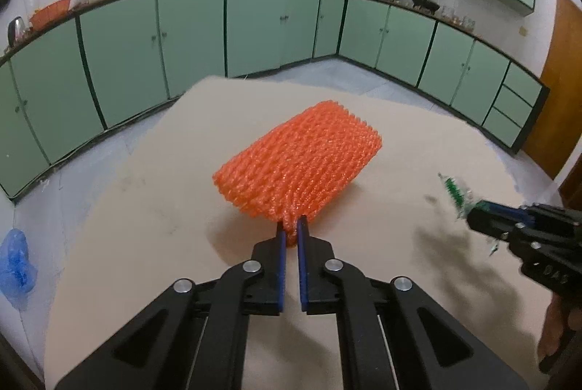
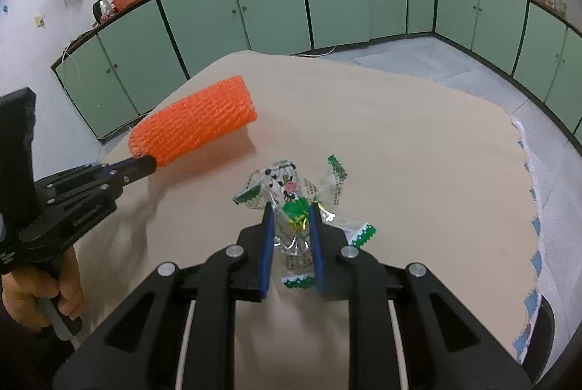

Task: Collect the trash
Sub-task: 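Grasp the orange foam net with the left tool while the right tool grasps the clear candy wrapper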

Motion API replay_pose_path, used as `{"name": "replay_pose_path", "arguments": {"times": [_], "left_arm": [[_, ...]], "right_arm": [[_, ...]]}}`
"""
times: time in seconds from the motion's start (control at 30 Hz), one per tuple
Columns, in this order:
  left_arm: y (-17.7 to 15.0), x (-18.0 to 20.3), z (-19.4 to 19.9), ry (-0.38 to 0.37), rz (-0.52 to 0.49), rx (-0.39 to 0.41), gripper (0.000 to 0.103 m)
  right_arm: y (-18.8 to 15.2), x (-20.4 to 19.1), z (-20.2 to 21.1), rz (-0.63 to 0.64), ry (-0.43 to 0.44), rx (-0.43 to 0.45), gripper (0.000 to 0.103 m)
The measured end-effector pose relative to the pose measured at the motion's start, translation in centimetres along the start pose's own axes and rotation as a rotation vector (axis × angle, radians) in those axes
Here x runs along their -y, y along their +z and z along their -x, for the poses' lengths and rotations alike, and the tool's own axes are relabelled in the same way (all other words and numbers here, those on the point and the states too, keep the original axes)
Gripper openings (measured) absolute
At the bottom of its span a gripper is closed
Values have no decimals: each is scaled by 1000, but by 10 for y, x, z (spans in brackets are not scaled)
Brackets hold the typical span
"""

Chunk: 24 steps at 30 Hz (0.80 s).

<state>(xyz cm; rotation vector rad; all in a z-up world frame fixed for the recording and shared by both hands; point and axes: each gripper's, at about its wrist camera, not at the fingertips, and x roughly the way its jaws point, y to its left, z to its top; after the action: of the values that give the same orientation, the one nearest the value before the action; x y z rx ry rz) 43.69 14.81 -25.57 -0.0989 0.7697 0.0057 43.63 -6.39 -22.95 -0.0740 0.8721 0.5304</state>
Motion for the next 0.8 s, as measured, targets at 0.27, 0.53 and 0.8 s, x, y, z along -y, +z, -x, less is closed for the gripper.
{"name": "replay_pose_path", "arguments": {"times": [0.27,0.53,0.8], "left_arm": [[-3,12,53,-37,-6,49,6],[-14,72,89,-142,-65,58,5],[-26,168,101,-268,-180,40,5]], "right_arm": [[-6,1,49,-7,-5,56,17],[-27,27,114,-43,-61,111,17],[-75,90,176,-152,-170,139,17]]}}
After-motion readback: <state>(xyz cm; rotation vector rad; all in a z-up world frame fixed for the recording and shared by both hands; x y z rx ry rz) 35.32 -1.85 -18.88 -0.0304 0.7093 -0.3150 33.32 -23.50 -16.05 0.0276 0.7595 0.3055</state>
